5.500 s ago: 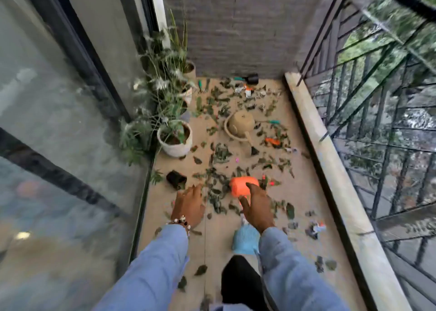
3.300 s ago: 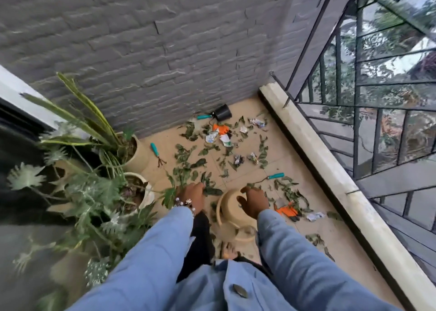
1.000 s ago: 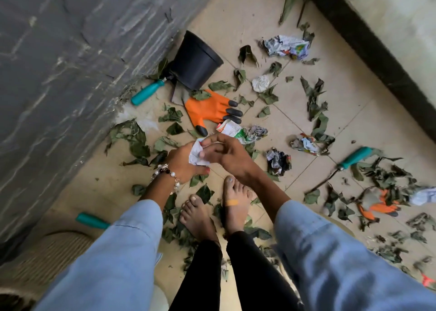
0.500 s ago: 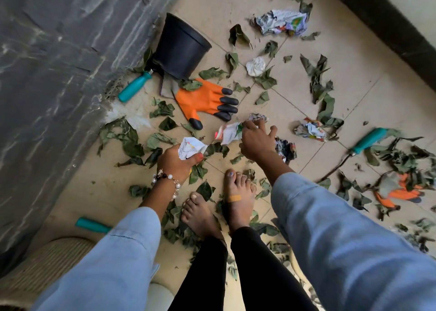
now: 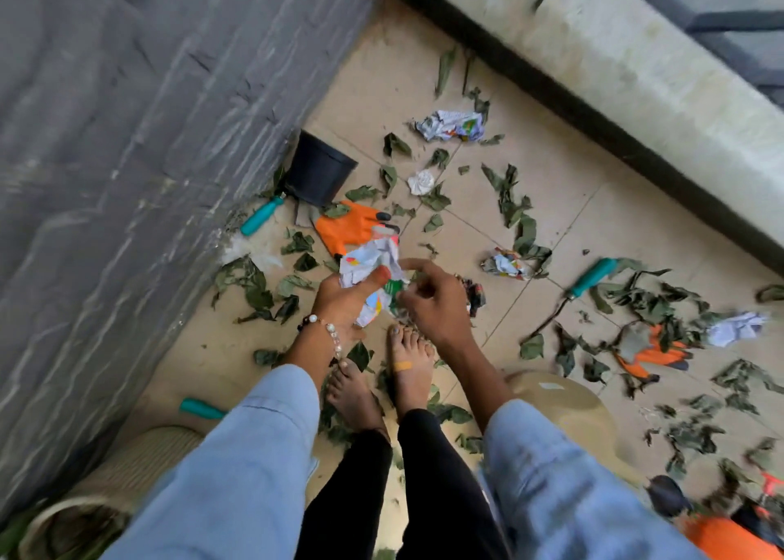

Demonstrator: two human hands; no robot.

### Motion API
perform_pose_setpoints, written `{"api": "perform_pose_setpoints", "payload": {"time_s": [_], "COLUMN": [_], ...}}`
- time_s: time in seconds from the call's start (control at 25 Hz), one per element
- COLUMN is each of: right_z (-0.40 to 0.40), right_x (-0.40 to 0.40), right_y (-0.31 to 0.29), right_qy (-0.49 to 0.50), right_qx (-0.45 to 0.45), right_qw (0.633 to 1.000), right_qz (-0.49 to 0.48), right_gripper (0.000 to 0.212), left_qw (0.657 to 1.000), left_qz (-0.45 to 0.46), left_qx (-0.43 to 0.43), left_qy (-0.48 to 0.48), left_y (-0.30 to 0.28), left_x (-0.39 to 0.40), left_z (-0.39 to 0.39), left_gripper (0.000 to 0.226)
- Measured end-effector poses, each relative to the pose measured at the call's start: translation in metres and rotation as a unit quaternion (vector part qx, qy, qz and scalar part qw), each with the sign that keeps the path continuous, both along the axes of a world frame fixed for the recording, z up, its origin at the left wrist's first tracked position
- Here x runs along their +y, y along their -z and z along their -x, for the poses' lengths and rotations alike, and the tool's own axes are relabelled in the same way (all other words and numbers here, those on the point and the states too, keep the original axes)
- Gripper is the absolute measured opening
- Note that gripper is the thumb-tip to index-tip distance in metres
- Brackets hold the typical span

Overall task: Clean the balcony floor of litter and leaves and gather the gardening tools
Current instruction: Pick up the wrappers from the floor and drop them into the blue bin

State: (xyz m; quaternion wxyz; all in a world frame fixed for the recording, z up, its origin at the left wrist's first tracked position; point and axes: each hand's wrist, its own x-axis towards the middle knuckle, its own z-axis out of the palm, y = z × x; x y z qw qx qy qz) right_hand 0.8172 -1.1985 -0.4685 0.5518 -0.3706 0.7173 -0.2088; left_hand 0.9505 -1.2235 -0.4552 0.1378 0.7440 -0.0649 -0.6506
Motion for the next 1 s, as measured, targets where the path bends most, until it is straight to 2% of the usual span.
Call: {"api": "perform_pose_setpoints", "payload": {"time_s": [0.08, 0.16, 0.24, 0.32, 0.4, 0.44, 0.48, 0.56, 0.64, 0.8, 0.92, 1.0], "right_z": [0.003, 0.008, 0.015, 0.025, 0.035, 0.042, 0.048, 0.051, 0.049, 0.028, 0.018, 0.013], "right_x": [-0.01, -0.022, -0.039, -0.06, -0.084, -0.096, -0.107, -0.127, -0.142, -0.154, -0.152, -0.15], "right_y": [-0.019, -0.028, -0.028, -0.016, 0.013, 0.035, 0.057, 0.098, 0.134, 0.208, 0.229, 0.229], "right_qy": [0.035, 0.062, 0.05, 0.015, 0.012, 0.005, -0.03, -0.166, -0.27, -0.337, -0.333, -0.304], "right_qx": [-0.07, -0.151, -0.211, -0.215, -0.134, -0.053, 0.039, 0.184, 0.217, 0.243, 0.284, 0.325], "right_qw": [0.997, 0.986, 0.975, 0.974, 0.989, 0.997, 0.998, 0.967, 0.936, 0.905, 0.886, 0.887], "right_qz": [-0.013, -0.029, -0.048, -0.066, -0.067, -0.056, -0.047, -0.054, -0.069, -0.093, -0.154, -0.121], "right_gripper": [0.039, 0.035, 0.027, 0.019, 0.015, 0.013, 0.012, 0.023, 0.036, 0.048, 0.048, 0.041], "left_qw": [0.998, 0.993, 0.993, 0.995, 0.991, 0.989, 0.989, 0.988, 0.99, 0.987, 0.987, 0.989], "left_qz": [-0.025, -0.006, 0.004, 0.016, 0.035, 0.043, 0.048, 0.046, 0.035, 0.012, 0.009, 0.009], "left_qx": [0.037, 0.075, 0.055, -0.01, -0.067, -0.09, -0.104, -0.121, -0.117, -0.127, -0.132, -0.129], "left_qy": [-0.038, -0.089, -0.107, -0.103, -0.109, -0.107, -0.096, -0.081, -0.075, -0.093, -0.087, -0.074], "left_y": [-0.02, -0.027, -0.027, -0.018, 0.003, 0.016, 0.029, 0.058, 0.079, 0.14, 0.163, 0.167], "left_x": [-0.013, -0.025, -0.036, -0.046, -0.057, -0.063, -0.069, -0.079, -0.084, -0.08, -0.082, -0.087], "left_z": [0.011, 0.015, 0.016, 0.013, 0.004, -0.003, -0.009, -0.021, -0.025, -0.035, -0.039, -0.04], "left_gripper": [0.019, 0.026, 0.031, 0.037, 0.04, 0.041, 0.04, 0.038, 0.035, 0.045, 0.03, 0.027]}}
